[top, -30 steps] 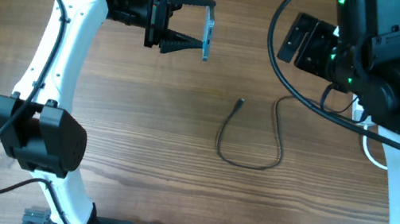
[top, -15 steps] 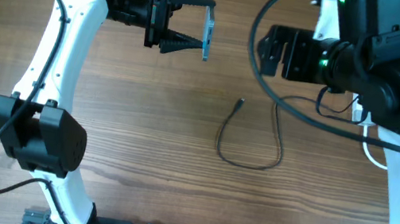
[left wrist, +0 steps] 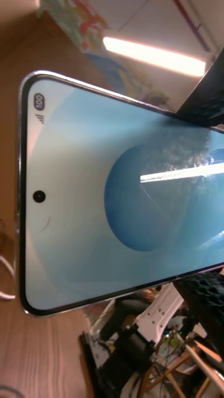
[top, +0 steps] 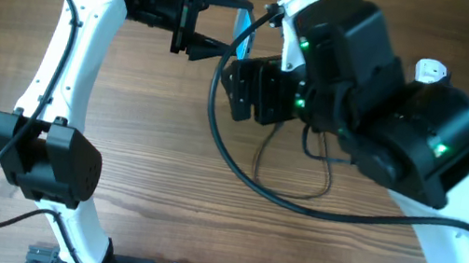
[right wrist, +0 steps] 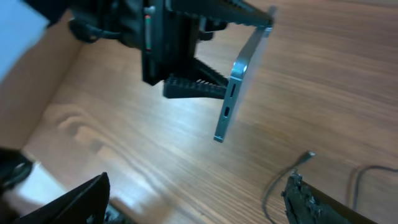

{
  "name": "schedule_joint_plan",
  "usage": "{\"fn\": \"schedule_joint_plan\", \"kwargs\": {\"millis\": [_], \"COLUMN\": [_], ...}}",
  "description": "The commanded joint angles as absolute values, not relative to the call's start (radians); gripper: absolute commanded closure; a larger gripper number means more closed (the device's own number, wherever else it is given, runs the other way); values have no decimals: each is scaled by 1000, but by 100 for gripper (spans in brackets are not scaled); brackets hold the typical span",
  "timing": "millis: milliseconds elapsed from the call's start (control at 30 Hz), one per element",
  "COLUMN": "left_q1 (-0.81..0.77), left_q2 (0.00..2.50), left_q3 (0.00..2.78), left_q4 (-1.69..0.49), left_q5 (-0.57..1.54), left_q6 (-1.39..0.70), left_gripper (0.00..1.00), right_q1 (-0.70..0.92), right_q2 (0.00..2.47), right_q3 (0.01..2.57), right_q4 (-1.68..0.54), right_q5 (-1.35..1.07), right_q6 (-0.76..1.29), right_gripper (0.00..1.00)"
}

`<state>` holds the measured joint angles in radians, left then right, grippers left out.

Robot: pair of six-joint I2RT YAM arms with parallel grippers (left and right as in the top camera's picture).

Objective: Plug charger to phone and switch on socket

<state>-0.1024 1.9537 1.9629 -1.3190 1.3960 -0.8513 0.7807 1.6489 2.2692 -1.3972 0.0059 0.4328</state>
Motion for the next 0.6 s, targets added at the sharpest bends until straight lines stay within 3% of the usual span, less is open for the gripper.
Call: {"fn": "schedule_joint_plan", "kwargs": {"millis": [0,100,333,567], "left_q1": [-104,-114,-114,-114], "left_q2": [1924,1924,1924,1924], "left_q3": [1979,1979,1979,1979], "left_q4": [-1312,-1312,-1312,-1312], "left_q5": [1394,1402,1404,1405], "left_q6": [-925,-925,-925,-936], "left_gripper": [34,34,34,34], "right_q1": [805,805,805,805], "right_q2": [1733,1784,1809,1810], "right_q3": [2278,2278,2278,2278], "right_q4": [-1404,-1391,-1319,-1290], "right_q5": [169,192,259,302], "right_q6": [551,561,561,560], "right_gripper": [9,9,38,48]}}
